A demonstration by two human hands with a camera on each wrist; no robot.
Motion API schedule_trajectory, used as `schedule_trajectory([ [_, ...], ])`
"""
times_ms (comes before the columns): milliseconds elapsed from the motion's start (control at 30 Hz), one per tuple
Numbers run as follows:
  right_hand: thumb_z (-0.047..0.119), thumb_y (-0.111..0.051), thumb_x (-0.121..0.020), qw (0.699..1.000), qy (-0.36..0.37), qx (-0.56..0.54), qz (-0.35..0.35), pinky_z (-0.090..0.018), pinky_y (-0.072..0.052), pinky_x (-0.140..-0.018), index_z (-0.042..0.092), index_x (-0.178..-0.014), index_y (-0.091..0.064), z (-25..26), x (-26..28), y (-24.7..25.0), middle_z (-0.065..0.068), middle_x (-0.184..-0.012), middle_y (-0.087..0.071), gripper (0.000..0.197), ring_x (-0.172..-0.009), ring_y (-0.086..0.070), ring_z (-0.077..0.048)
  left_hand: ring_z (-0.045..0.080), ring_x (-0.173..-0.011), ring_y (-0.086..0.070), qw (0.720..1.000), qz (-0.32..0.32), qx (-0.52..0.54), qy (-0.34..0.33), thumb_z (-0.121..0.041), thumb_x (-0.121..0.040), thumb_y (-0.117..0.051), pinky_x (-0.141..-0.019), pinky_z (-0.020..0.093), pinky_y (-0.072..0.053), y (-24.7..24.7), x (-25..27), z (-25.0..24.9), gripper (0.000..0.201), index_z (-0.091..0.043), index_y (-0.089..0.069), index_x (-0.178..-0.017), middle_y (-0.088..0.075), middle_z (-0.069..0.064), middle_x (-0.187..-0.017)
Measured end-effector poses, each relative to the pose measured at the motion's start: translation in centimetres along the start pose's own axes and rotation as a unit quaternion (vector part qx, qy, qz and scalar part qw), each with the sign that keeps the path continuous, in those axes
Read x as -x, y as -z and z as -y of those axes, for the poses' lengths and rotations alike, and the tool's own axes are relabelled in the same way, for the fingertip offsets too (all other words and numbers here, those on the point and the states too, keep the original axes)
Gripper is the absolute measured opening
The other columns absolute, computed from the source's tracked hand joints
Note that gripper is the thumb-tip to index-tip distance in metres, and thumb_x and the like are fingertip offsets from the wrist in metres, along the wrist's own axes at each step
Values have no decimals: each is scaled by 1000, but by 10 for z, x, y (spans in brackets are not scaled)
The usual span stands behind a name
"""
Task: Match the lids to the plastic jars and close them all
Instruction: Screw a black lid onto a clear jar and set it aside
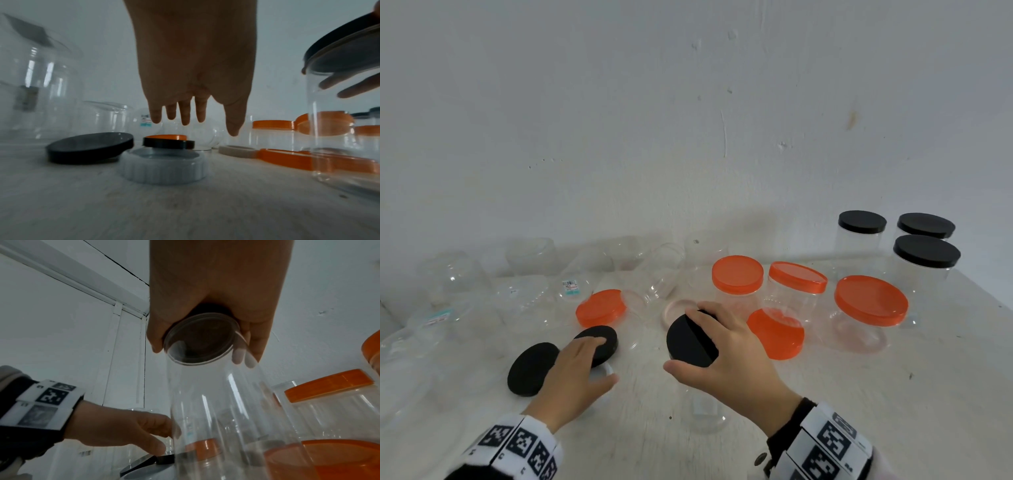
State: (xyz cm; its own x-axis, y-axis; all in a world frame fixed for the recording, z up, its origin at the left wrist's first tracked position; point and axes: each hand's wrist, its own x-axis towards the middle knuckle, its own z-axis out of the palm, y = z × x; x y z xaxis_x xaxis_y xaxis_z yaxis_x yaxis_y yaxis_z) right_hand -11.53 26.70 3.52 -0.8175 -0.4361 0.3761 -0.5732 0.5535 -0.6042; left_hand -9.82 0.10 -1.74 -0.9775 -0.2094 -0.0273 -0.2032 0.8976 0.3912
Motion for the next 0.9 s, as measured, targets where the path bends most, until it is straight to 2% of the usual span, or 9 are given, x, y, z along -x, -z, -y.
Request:
schedule_trajectory([
  [267, 68, -61, -76, 1000, -3, 10, 20, -13, -32, -88, 34, -143, -37, 1, 7, 7, 25, -141, -26, 79, -118, -37, -7, 24, -141, -23, 998, 11, -18, 51, -46, -88, -58, -112, 41, -30, 3, -11, 2, 80, -22, -14, -151, -20, 2, -154],
  [367, 67, -60, -77, 999, -3, 14, 47, -17, -39, -94, 35, -144, -32, 0, 14, 16, 26, -141, -21, 79, -122, -36, -7, 27, -142, -20, 996, 40, -47, 65, -53, -91, -50, -111, 42, -30, 5, -18, -1, 78, -24, -10, -151, -12, 5, -156],
  [433, 68, -60, -76, 998, -4, 19, 61, -21, -43, -97, 35, -144, -32, -3, 20, 29, 27, -138, -23, 80, -121, -39, -6, 27, -142, -18, 994, 54, -66, 71, -56, -92, -46, -112, 42, -28, 4, -21, -2, 75, -26, -10, -151, -8, 5, -157],
  [500, 72, -56, -72, 998, -13, 26, 54, -12, -40, -94, 35, -143, -36, -9, 26, 47, 28, -133, -27, 83, -117, -42, -1, 27, -142, -19, 992, 57, -83, 71, -57, -93, -42, -111, 41, -30, 2, -22, -4, 72, -27, -13, -151, -7, 5, -158],
  [567, 73, -56, -67, 999, -37, 25, 25, -3, -36, -86, 35, -139, -42, -18, 33, 71, 29, -128, -32, 82, -111, -44, 5, 26, -141, -21, 992, 53, -94, 69, -56, -93, -40, -110, 41, -32, 0, -22, -4, 68, -26, -16, -149, -8, 5, -157],
  [633, 66, -63, -67, 997, -69, 33, -19, -2, -35, -83, 35, -135, -48, -30, 39, 96, 28, -125, -38, 76, -107, -47, 6, 26, -140, -23, 991, 50, -100, 68, -54, -93, -40, -110, 40, -33, -2, -21, -3, 65, -26, -19, -148, -10, 6, -157],
  [767, 45, -76, -70, 978, -152, 71, -121, -21, -34, -89, 26, -132, -54, -60, 50, 144, 14, -120, -45, 69, -103, -48, -6, 25, -141, -24, 991, 37, -106, 69, -55, -92, -43, -111, 40, -31, -5, -21, -1, 68, -27, -19, -148, -13, 6, -157],
  [900, 38, -79, -72, 947, -231, 111, -192, -30, -35, -87, 23, -127, -58, -94, 63, 178, 7, -116, -47, 61, -98, -47, -11, 25, -143, -20, 990, 36, -111, 76, -58, -91, -44, -114, 44, -28, -7, -22, -1, 71, -28, -17, -149, -14, 5, -158],
])
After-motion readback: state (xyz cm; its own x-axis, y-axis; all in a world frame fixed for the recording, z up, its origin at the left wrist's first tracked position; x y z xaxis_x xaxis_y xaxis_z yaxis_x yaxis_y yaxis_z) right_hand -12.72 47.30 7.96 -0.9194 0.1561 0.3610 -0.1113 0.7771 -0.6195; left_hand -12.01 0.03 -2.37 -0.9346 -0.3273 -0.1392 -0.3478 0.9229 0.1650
